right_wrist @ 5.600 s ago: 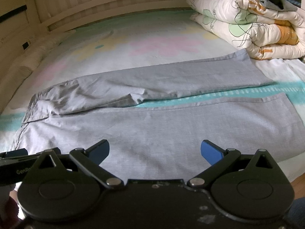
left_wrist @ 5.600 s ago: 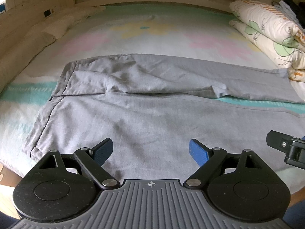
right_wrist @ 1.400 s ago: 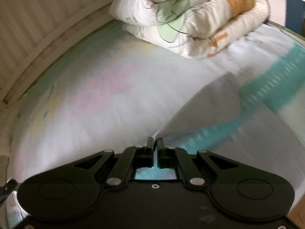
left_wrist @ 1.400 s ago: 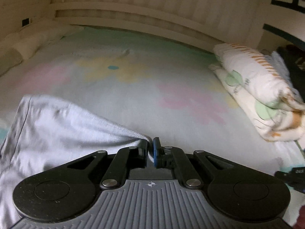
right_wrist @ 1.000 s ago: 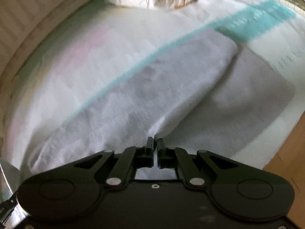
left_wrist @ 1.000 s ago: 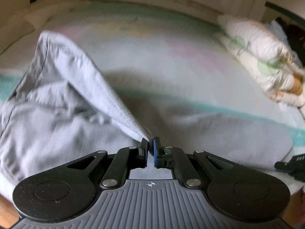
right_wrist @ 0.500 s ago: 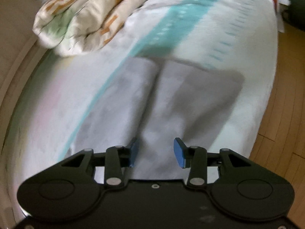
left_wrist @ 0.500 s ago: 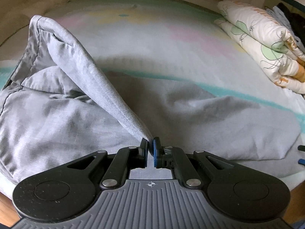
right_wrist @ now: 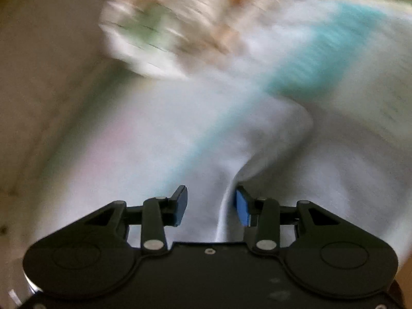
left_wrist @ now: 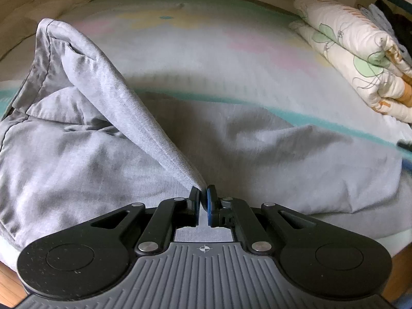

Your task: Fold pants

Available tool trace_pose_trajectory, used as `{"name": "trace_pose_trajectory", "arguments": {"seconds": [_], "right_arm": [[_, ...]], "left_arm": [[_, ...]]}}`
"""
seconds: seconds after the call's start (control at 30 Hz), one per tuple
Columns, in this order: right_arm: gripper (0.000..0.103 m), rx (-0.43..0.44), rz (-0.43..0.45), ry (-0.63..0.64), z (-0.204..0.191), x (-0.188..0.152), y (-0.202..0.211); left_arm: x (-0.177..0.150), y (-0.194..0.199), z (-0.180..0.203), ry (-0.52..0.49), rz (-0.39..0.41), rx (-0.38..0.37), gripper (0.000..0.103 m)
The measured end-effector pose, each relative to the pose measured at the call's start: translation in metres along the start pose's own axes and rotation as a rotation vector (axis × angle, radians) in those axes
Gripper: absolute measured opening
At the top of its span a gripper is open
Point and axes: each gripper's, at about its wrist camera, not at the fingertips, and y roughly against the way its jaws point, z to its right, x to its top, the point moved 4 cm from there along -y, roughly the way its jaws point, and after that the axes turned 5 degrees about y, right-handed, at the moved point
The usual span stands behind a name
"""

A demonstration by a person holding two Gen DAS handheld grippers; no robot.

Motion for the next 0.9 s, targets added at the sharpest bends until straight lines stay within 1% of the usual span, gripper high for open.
{"name": "trace_pose_trajectory", "arguments": {"seconds": [0.03,0.07,0.13,0.23,0.3,0.33,0.4,0.47,0.57,0.63,0.7,0.77,0.87,0.9], "right_arm": [[0.045,0.010,0.027,0.013,-0.003,0.003,0.004],[0.046,-0.015,0.024,0.006,-0.001,0.005,0.007],[0.049,-0.087,-0.028,-0.046,0.012,0.001,0.009],[0.049,-0.108,-0.154,-0.176,0.041,-0.018,0.011],[0.048,-0.085,-0.211,-0.248,0.051,-0.032,0.013],[0.048,-0.069,-0.219,-0.261,0.052,-0.035,0.016],[0.049,-0.033,-0.236,-0.244,0.046,-0.039,0.021],[0.049,0.022,-0.254,-0.256,0.039,-0.046,0.025],[0.049,0.096,-0.330,-0.279,0.027,-0.064,0.021],[0.049,0.116,-0.364,-0.259,0.020,-0.071,0.014],[0.051,0.126,-0.353,-0.227,0.014,-0.072,0.014],[0.051,0.150,-0.315,-0.252,0.015,-0.067,0.014],[0.050,0.137,-0.187,-0.278,0.020,-0.052,0.018],[0.051,0.149,-0.164,-0.292,0.022,-0.048,0.017]], "left_arm": [[0.001,0.000,0.000,0.002,0.000,-0.002,0.005],[0.001,0.000,0.000,0.002,0.001,-0.003,0.005],[0.002,-0.001,0.000,0.004,-0.001,-0.008,0.005],[0.004,-0.001,0.000,0.015,-0.003,-0.018,0.005],[0.005,-0.001,-0.001,0.020,-0.003,-0.022,0.005],[0.006,0.000,-0.001,0.021,-0.002,-0.023,0.005],[0.006,0.000,0.000,0.021,0.000,-0.024,0.005],[0.006,0.000,-0.001,0.021,0.000,-0.023,0.005],[0.005,0.001,-0.002,0.023,-0.002,-0.023,0.005],[0.005,0.002,-0.001,0.022,-0.001,-0.023,0.005],[0.005,0.003,-0.001,0.024,-0.001,-0.025,0.005],[0.006,0.003,0.000,0.026,-0.001,-0.024,0.005],[0.006,0.003,0.000,0.027,-0.001,-0.023,0.005],[0.006,0.002,0.000,0.026,-0.002,-0.022,0.005]]}}
